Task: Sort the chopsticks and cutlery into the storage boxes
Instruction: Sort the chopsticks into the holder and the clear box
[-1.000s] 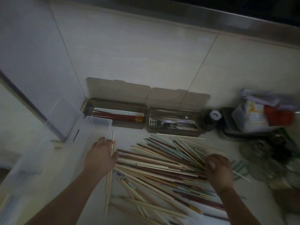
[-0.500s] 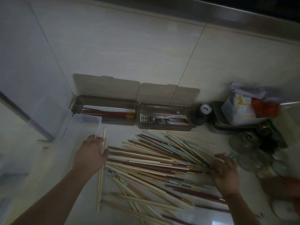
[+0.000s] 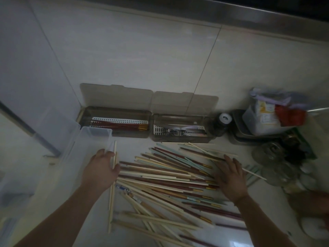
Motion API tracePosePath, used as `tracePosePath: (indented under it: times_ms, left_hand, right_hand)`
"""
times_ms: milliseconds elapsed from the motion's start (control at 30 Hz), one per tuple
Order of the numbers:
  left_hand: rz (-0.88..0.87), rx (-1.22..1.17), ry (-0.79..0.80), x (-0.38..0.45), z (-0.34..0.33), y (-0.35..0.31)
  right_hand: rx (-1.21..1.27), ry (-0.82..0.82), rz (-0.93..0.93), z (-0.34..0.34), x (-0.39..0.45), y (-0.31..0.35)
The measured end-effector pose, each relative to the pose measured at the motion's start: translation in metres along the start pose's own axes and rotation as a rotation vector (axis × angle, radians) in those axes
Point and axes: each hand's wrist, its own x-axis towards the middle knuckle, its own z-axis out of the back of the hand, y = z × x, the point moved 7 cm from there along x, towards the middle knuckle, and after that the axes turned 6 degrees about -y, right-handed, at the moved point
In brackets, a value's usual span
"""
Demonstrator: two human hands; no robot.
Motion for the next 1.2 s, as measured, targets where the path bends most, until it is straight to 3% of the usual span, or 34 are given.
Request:
tracePosePath:
  times_ms: [167,300,400,467,633,733,933,1200]
  left_hand:
    - [0.003,0.003,0.003,0.000,-0.001,0.000]
    - [0.009,0.012,0.010,0.000,-0.002,0.002]
    - [0.013,0.011,0.012,0.001,-0.002,0.002]
    - [0.012,0.014,0.008,0.000,0.000,0.002]
    - [0.011,0.015,0.007,-0.002,0.001,0.001]
    - [0.000,0.010,0.005,-0.002,0.001,0.000]
    - [-0.011,-0.008,0.000,-0.001,0.000,0.003]
    - [-0.031,-0.015,-0.009,-0.001,0.001,0.002]
  right_hand:
    - [-0.031,-0.101,-0.060,0.006,0.015,0.010]
    - [-0.156,-0.008,-0.060,-0.006,0.019,0.023]
    - [-0.135,-0.043,-0.078,-0.007,0.017,0.027]
    - [-0.116,-0.104,-0.054,-0.002,0.016,0.031]
    - [0.096,-0.439,-0.021,0.037,0.020,0.027]
    - [0.138,-0.498,-0.030,0.051,0.035,0.036]
    - [0.279,-0.398,0.104,0.051,0.089,0.138]
    - [0.230,-0.052,0.221,0.003,0.139,0.262]
